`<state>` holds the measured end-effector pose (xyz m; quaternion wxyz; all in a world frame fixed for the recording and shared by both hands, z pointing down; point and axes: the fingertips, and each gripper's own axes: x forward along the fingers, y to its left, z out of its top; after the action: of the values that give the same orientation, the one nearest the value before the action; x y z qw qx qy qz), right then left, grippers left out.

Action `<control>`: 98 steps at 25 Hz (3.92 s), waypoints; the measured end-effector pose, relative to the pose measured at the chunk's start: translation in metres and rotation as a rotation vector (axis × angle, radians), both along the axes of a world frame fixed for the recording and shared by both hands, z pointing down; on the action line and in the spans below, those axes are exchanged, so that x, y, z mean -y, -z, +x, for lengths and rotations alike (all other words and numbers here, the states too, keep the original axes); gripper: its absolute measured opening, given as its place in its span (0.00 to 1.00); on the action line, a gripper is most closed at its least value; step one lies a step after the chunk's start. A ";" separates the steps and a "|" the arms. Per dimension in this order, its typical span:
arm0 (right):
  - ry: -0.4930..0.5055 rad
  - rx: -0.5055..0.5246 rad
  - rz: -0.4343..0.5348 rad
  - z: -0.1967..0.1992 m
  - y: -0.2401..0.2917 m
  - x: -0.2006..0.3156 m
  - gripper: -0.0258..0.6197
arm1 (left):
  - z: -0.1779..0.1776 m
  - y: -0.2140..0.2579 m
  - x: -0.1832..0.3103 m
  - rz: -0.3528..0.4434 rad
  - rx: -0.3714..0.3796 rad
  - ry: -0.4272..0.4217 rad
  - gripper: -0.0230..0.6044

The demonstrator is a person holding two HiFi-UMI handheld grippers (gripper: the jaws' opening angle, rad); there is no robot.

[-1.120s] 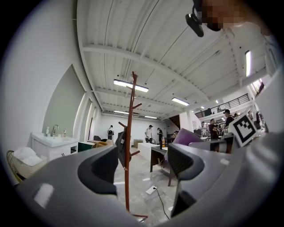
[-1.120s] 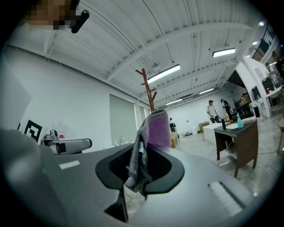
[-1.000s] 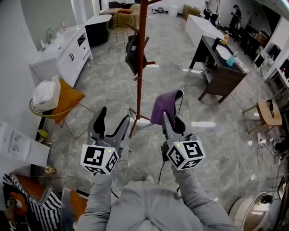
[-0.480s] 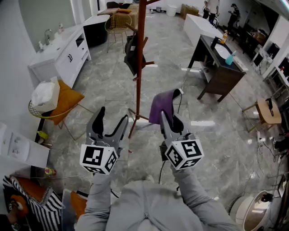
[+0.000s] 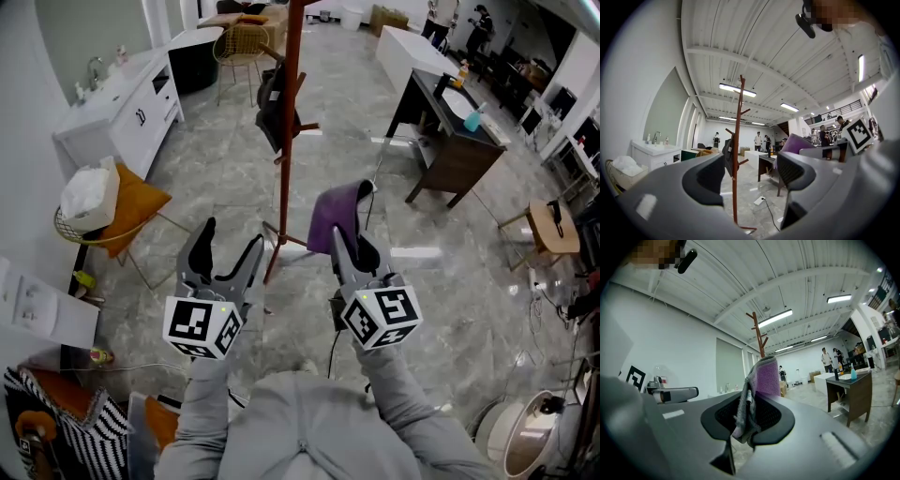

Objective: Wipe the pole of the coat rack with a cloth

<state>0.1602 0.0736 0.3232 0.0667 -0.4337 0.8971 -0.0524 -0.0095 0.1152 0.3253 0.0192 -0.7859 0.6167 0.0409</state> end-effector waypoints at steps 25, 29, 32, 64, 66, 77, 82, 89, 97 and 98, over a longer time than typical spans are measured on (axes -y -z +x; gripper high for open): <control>-0.039 0.031 0.040 -0.023 0.014 -0.008 0.13 | -0.030 -0.001 -0.002 0.021 -0.019 -0.026 0.64; -0.068 0.021 0.053 -0.024 0.015 -0.014 0.13 | -0.039 -0.004 -0.005 0.025 -0.021 -0.036 0.64; -0.087 0.011 0.055 -0.025 0.011 -0.015 0.13 | -0.047 -0.008 -0.004 0.024 -0.032 -0.042 0.64; 0.113 0.048 0.070 -0.021 0.016 0.185 0.13 | -0.022 -0.007 0.179 -0.034 0.038 0.068 0.64; 0.135 0.057 0.104 -0.024 0.027 0.193 0.13 | -0.021 -0.002 0.184 -0.029 0.054 0.084 0.64; 0.158 0.057 0.215 -0.046 0.059 0.214 0.13 | -0.029 0.007 0.214 0.001 0.054 0.072 0.64; 0.096 0.002 0.284 -0.062 0.076 0.229 0.13 | -0.041 0.020 0.239 0.036 0.073 0.014 0.64; -0.048 -0.109 0.512 -0.097 0.139 0.252 0.13 | -0.074 0.039 0.269 0.093 0.076 -0.054 0.64; -0.176 -0.287 0.667 -0.132 0.200 0.286 0.13 | -0.107 0.050 0.302 0.121 0.046 -0.110 0.64; -0.180 -0.315 0.673 -0.138 0.203 0.291 0.13 | -0.109 0.050 0.305 0.122 0.041 -0.116 0.64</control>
<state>0.0221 -0.2170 0.1206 0.0712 -0.4675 0.8216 0.3183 -0.1189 -0.1895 0.2757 0.0772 -0.8184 0.5659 0.0632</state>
